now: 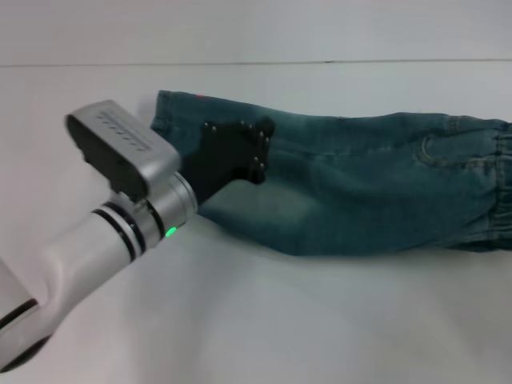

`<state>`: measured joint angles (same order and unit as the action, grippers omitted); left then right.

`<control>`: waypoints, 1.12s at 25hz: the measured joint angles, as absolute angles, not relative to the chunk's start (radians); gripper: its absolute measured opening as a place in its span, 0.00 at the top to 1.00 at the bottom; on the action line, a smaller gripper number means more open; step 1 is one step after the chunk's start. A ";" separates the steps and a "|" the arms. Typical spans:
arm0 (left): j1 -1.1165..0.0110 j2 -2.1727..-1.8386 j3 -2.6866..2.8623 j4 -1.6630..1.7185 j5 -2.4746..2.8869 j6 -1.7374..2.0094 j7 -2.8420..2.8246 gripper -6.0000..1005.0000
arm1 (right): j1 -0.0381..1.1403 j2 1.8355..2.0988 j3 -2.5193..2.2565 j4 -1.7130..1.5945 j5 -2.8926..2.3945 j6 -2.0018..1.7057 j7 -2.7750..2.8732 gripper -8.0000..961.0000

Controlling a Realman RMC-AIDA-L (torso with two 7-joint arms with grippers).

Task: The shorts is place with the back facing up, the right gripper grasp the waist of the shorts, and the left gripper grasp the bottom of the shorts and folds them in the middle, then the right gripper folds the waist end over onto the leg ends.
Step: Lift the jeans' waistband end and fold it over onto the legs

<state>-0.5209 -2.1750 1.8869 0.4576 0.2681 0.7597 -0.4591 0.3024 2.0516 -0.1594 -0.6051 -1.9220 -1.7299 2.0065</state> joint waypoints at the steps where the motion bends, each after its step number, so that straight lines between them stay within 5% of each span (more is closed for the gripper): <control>1: -0.526 -2.175 1.913 0.458 0.241 0.739 -0.437 0.75 | 0.297 2.052 -0.155 -0.619 -1.922 -1.752 2.017 0.78; 3: -0.535 -2.175 1.972 0.459 0.158 0.690 -0.363 0.97 | 0.286 2.051 -0.149 -0.650 -1.922 -1.796 2.035 0.77; 14: -0.560 -2.175 2.143 0.456 0.049 0.627 -0.305 0.98 | 0.309 2.035 -0.161 -0.776 -1.796 -1.981 2.127 0.76; 28: -0.514 -2.175 2.282 0.527 0.047 0.626 -0.334 0.98 | 0.725 2.002 -0.597 -0.767 -1.888 -1.640 2.176 0.75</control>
